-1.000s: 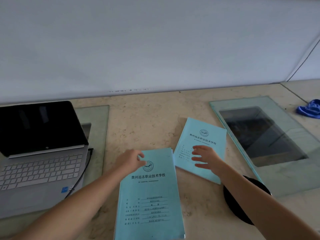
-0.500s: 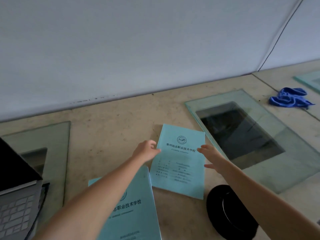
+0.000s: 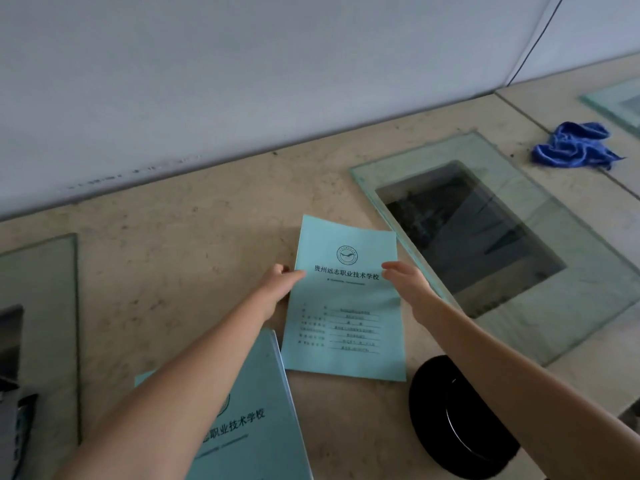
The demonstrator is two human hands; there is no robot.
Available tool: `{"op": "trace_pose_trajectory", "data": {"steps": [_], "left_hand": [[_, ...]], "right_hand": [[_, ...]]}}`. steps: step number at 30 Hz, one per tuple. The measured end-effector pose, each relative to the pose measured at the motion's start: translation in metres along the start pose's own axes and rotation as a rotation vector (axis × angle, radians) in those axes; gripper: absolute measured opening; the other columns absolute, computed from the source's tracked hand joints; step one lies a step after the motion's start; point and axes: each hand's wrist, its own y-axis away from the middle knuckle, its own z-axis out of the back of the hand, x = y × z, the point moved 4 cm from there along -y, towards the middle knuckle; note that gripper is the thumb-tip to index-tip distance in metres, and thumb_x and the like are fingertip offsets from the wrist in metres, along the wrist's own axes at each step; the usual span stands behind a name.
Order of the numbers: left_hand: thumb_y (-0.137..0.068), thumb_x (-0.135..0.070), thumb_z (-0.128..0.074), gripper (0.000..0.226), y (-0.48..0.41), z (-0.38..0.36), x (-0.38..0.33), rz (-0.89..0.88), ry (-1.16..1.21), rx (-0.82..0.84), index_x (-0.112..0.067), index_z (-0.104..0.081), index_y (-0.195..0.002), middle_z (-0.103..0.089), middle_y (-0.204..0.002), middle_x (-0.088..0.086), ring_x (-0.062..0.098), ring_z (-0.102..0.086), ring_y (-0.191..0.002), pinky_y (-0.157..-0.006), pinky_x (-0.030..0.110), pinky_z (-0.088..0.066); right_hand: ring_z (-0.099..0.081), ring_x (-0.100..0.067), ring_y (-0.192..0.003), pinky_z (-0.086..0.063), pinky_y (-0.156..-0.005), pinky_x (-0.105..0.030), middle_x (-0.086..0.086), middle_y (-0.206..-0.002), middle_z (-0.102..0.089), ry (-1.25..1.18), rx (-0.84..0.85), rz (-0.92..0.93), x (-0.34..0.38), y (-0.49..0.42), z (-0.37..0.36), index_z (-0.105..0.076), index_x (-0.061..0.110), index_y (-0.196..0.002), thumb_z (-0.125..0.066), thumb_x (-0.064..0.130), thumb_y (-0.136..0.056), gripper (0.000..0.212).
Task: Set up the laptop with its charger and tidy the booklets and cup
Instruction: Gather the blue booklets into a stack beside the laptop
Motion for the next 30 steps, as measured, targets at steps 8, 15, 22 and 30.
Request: {"op": "trace_pose_trajectory", "data": {"steps": [8,15,22,30], "left_hand": [[-0.079,-0.016,-0.07,0.05,0.029,-0.032,-0.038,-0.017,0.14,0.277,-0.014,-0.046,-0.123,-0.06,-0.115,0.004,0.014,-0.059,-0.089,-0.07,0.027,-0.052],[-0.092,-0.021,-0.055,0.02,0.054,-0.022,-0.057,-0.095,0.276,0.29,-0.017,-0.06,-0.111,-0.067,-0.103,0.005,0.024,-0.064,-0.091,-0.08,0.033,-0.052],[-0.094,-0.025,-0.051,0.015,0.102,0.032,-0.051,-0.138,0.357,0.261,-0.018,-0.06,-0.103,-0.067,-0.095,0.004,0.021,-0.064,-0.084,-0.071,0.033,-0.051],[-0.096,-0.022,-0.047,0.02,0.157,0.11,0.037,-0.064,0.407,0.182,-0.013,-0.06,-0.109,-0.068,-0.105,0.01,0.025,-0.066,-0.089,-0.076,0.039,-0.053]], "right_hand": [[-0.056,-0.021,-0.091,-0.045,-0.078,-0.032,-0.008,-0.114,-0.06,-0.065,-0.036,0.01,0.005,-0.007,0.001,-0.059,0.024,-0.118,-0.057,0.016,-0.085,0.034],[-0.048,-0.013,-0.085,-0.038,-0.075,-0.03,0.001,-0.095,-0.053,-0.29,0.019,-0.057,0.005,0.009,-0.002,-0.049,0.025,-0.118,-0.059,0.023,-0.087,0.034],[-0.05,-0.016,-0.077,-0.039,-0.069,-0.03,-0.002,-0.082,-0.053,-0.366,0.242,-0.068,0.015,0.053,-0.029,-0.061,0.018,-0.09,-0.061,0.032,-0.088,0.014],[-0.065,-0.018,-0.086,-0.055,-0.065,-0.031,-0.005,-0.099,-0.066,-0.29,0.481,0.081,0.014,0.122,-0.066,-0.055,0.012,-0.107,-0.065,0.019,-0.087,0.024]]}}
